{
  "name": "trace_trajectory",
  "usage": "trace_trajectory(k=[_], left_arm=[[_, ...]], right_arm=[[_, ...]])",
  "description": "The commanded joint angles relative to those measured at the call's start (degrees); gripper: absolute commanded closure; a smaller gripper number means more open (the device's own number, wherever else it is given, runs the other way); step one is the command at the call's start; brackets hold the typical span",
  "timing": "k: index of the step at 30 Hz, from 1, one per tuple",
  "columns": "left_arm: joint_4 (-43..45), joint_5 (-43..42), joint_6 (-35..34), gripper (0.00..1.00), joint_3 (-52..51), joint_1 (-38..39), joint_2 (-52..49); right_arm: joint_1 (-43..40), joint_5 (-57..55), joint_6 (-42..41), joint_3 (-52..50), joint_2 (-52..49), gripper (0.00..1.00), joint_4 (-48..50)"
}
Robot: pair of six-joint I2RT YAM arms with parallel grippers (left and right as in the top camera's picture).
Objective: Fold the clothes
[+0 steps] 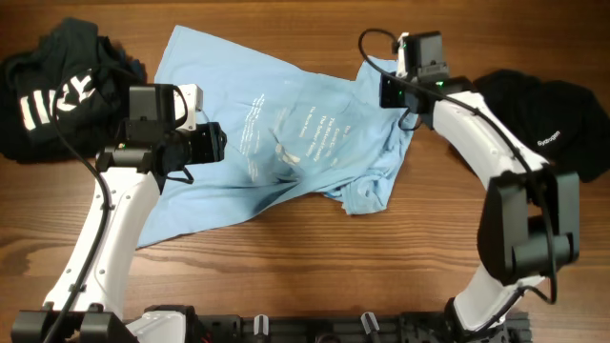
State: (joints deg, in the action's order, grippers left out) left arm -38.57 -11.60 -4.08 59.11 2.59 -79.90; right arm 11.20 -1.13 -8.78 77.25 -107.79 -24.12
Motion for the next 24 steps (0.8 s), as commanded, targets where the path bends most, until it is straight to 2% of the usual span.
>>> trace_trajectory(k=[1,4,16,24], left_arm=[[0.2,0.7,1.1,0.38,0.6,0.2,0.3],[0.2,0.7,1.1,0.38,0.6,0.2,0.3],[0.2,0.7,0.6,0.36,0.6,0.2,0.3],[1.1,0.7,0.6,0.35,0.6,0.2,0.3]], right_arm=[[0.0,-1.4,-0.7,0.9,4.1,0.96,-3.7],[0.0,0.3,-2.4,0.9,8.8,0.96,-9.8],[0.5,20.7,-3.4,0.9,34.8,0.96,-37.5],[7.5,24.2,-3.4,0.9,44.6,0.96,-55.6]])
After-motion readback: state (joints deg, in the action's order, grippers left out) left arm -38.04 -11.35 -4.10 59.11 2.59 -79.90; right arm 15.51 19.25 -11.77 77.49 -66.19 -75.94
